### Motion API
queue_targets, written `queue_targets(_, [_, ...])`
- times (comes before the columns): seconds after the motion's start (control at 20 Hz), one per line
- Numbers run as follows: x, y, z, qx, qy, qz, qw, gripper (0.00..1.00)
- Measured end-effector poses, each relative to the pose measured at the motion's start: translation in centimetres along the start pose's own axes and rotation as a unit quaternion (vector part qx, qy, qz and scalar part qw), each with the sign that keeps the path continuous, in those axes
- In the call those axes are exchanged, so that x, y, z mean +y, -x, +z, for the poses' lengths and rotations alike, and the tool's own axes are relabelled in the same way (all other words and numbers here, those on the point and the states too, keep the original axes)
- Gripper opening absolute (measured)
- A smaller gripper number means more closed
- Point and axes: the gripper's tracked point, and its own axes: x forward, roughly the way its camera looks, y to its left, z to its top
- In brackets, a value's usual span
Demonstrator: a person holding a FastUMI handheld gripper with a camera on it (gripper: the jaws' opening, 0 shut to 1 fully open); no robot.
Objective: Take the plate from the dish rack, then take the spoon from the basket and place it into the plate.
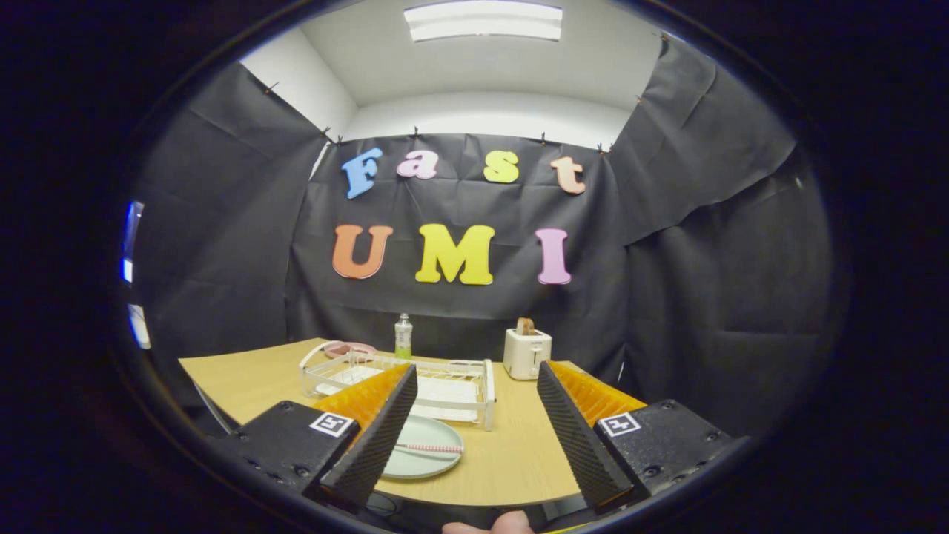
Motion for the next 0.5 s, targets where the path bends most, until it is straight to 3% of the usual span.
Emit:
queue_targets(0.15, [-1.6,0.5,0.6,-0.007,-0.009,-0.024,1.000,1.00])
queue_targets(0.5, [-1.4,1.7,1.1,0.003,-0.020,-0.001,1.000,1.00])
